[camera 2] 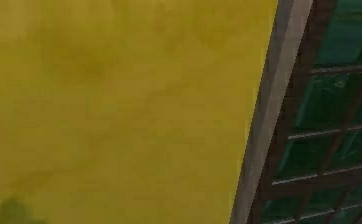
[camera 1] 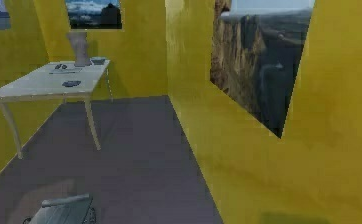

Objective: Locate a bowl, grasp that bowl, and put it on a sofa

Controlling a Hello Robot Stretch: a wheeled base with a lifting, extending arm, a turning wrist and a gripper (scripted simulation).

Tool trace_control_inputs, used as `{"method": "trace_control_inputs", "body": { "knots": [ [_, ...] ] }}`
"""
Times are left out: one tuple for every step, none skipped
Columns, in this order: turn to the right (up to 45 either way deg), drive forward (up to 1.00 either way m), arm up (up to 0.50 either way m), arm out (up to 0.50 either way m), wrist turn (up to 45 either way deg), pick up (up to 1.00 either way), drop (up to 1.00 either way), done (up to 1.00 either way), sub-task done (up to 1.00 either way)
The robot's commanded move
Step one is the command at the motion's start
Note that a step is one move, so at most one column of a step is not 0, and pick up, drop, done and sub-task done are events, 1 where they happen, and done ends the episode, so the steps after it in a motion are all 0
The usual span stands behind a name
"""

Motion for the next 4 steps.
{"method": "trace_control_inputs", "body": {
  "knots": [
    [-9.0, 0.00, 0.00, 0.00, 0.0, 0.00, 0.00, 0.00, 0.00],
    [0.0, 1.00, 0.00, 0.00, 0.0, 0.00, 0.00, 0.00, 0.00],
    [-3.0, 0.00, 0.00, 0.00, 0.0, 0.00, 0.00, 0.00, 0.00],
    [0.0, 0.50, 0.00, 0.00, 0.0, 0.00, 0.00, 0.00, 0.00]
  ]
}}
